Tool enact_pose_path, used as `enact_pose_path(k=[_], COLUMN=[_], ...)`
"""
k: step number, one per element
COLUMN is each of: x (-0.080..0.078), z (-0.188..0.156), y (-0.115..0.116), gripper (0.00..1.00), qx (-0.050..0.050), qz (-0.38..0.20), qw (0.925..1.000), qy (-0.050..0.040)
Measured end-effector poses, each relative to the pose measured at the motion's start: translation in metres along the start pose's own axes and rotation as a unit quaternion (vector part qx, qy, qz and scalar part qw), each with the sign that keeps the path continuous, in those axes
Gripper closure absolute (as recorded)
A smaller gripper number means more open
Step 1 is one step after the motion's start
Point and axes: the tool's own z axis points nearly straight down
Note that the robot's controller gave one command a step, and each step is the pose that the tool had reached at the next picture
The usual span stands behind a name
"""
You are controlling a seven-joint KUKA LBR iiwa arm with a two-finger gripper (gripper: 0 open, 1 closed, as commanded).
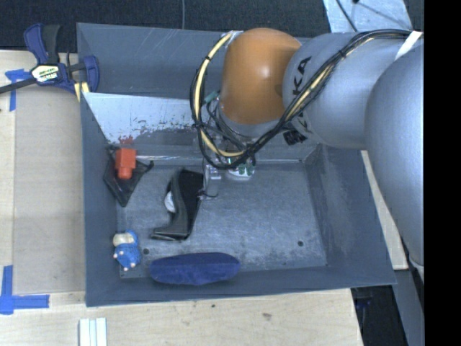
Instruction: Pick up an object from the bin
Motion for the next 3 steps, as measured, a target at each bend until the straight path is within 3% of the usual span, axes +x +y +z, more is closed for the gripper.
enact_pose_path(k=[1, 2, 3], x=[0.018, 0.038, 0.045], z=[0.066, 0.043, 0.044], y=[0.017, 0.019, 0.017], gripper=[0.0, 0.0, 0.0], qx=[0.004, 0.002, 0.001], qz=[-0.301, -0.473, -0.46], qw=[0.9536, 0.8813, 0.8879], qy=[-0.0103, -0.0062, -0.0047])
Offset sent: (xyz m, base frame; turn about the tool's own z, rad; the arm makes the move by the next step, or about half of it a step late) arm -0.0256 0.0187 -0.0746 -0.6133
